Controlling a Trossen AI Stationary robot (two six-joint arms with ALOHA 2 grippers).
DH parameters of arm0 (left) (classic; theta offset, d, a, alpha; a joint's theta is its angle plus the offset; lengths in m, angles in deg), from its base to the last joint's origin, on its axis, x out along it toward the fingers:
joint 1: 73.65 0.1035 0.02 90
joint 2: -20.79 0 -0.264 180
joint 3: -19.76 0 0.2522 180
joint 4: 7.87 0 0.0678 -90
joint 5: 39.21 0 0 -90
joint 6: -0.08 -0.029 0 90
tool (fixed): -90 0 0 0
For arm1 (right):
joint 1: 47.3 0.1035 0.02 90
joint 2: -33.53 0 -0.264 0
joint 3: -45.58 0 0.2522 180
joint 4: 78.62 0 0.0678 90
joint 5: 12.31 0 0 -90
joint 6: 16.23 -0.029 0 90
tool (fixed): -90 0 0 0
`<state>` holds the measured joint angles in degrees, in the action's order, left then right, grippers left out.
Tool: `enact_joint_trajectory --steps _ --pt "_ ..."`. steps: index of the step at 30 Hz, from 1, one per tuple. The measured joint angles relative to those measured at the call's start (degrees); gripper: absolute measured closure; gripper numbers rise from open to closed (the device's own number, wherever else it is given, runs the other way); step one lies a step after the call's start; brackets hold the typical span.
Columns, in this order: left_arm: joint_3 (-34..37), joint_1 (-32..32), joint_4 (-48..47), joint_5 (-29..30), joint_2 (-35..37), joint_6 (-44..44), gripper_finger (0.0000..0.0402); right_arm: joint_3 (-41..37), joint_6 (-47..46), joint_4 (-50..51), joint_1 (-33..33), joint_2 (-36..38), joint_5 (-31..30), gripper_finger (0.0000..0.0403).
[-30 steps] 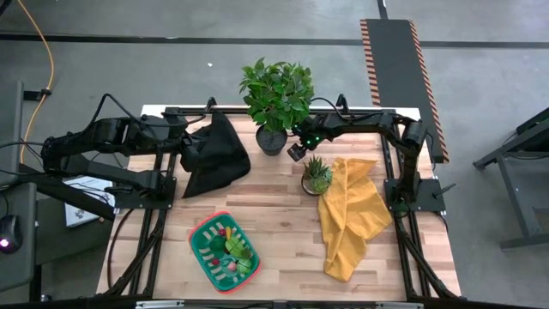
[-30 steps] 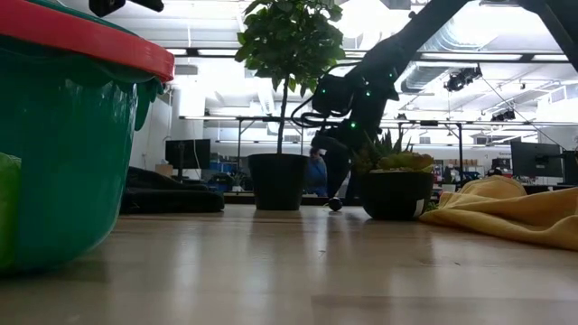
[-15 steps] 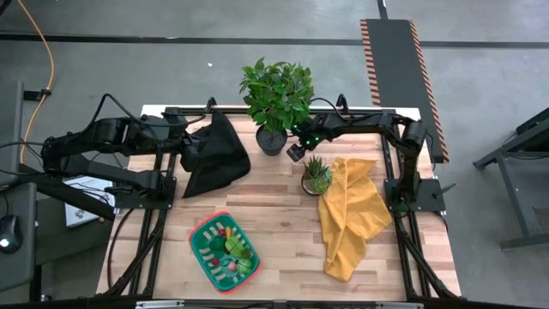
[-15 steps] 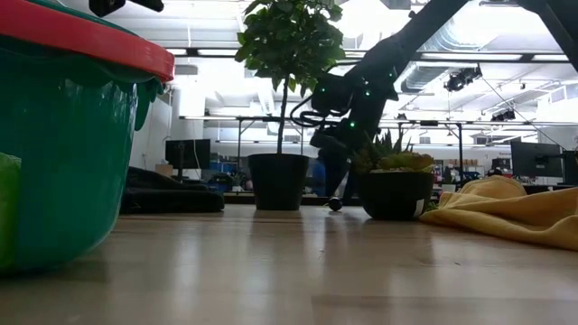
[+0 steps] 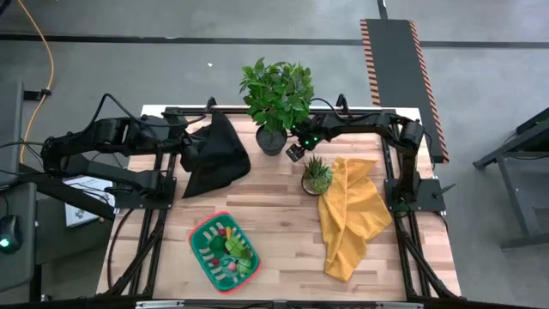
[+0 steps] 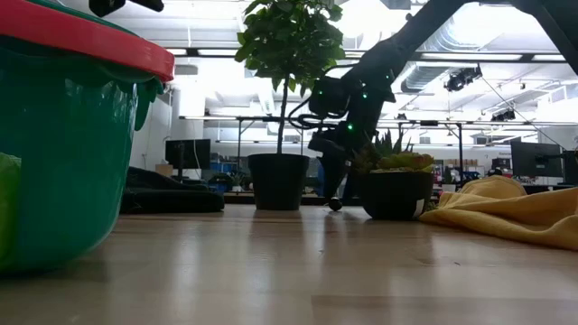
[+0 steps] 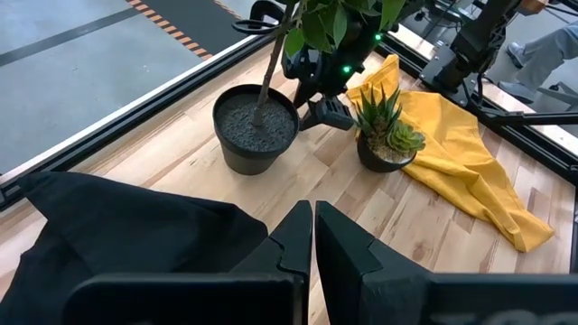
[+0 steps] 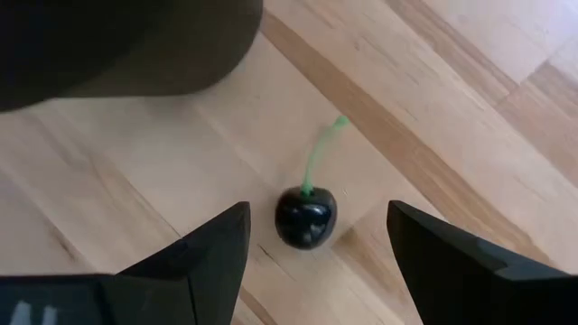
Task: Pick and placing Produce into tupperware
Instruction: Put the black cherry into the blue basket
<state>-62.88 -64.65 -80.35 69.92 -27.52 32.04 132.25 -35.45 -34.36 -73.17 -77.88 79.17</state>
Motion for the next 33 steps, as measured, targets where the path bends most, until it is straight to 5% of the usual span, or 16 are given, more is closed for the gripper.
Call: enact_joint_trajectory --steps 33 --pt "0.0 -0.02 0.0 0.0 -0.01 -0.04 0.0394 -0.07 -2.48 0.57 -0.83 -1.25 -2.93 0.0208"
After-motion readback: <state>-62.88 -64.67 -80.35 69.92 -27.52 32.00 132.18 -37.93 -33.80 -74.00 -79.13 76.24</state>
